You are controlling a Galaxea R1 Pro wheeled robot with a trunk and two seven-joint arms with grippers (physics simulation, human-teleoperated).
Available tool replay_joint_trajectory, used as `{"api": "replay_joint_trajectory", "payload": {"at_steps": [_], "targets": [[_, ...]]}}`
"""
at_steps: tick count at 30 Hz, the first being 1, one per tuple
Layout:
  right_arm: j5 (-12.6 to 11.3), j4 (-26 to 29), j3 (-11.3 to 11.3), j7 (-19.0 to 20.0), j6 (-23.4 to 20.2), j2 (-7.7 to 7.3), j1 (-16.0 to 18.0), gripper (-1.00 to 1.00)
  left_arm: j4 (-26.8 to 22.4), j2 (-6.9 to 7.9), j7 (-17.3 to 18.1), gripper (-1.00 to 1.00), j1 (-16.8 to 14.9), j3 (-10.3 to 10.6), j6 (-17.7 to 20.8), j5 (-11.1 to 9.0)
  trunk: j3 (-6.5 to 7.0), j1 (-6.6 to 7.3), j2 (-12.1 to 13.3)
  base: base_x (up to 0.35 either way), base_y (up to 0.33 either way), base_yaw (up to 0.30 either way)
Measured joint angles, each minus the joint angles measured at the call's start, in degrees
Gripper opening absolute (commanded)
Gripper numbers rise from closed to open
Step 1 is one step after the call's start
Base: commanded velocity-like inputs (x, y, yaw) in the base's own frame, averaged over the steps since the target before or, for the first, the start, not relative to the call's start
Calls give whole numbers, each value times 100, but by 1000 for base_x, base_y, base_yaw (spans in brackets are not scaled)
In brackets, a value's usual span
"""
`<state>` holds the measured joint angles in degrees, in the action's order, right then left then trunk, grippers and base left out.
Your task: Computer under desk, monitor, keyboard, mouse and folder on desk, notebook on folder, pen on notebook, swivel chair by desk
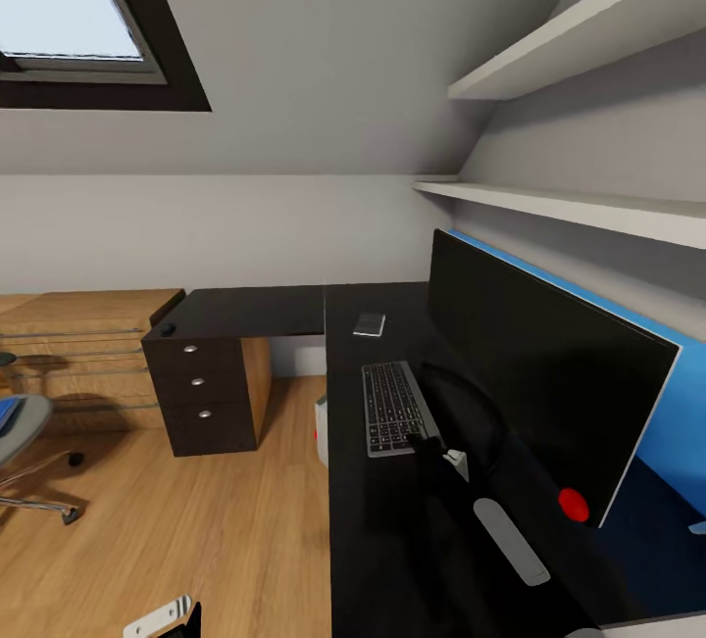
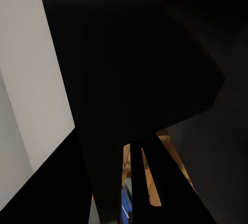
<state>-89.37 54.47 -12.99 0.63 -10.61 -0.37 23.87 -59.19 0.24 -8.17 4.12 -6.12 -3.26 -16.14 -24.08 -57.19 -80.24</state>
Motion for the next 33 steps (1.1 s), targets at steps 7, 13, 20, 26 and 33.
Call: {"api": "replay_joint_trajectory", "payload": {"at_steps": [7,13,20,26,33], "targets": [[3,1,0,2,0,-2,0,-100,0,-20,-28,100,0,-24,-1,-1,-35,-43,-79,0,0,0],[-3,14,0,26,-6,-2,0,-100,0,-23,-32,100,0,-25,0,0,-143,-175,-320,0,0,0],[-2,28,-3,110,8,-2,0,-100,0,-24,-32,100,0,-21,3,0,-269,-329,-600,0,0,0],[29,29,-16,294,10,-2,-1,-100,0,-24,-32,100,0,-17,5,0,-377,-461,-841,0,0,0],[121,30,-26,419,10,-2,-1,-100,0,-24,-32,100,0,-16,4,0,-502,-615,-1122,0,0,0]]}}
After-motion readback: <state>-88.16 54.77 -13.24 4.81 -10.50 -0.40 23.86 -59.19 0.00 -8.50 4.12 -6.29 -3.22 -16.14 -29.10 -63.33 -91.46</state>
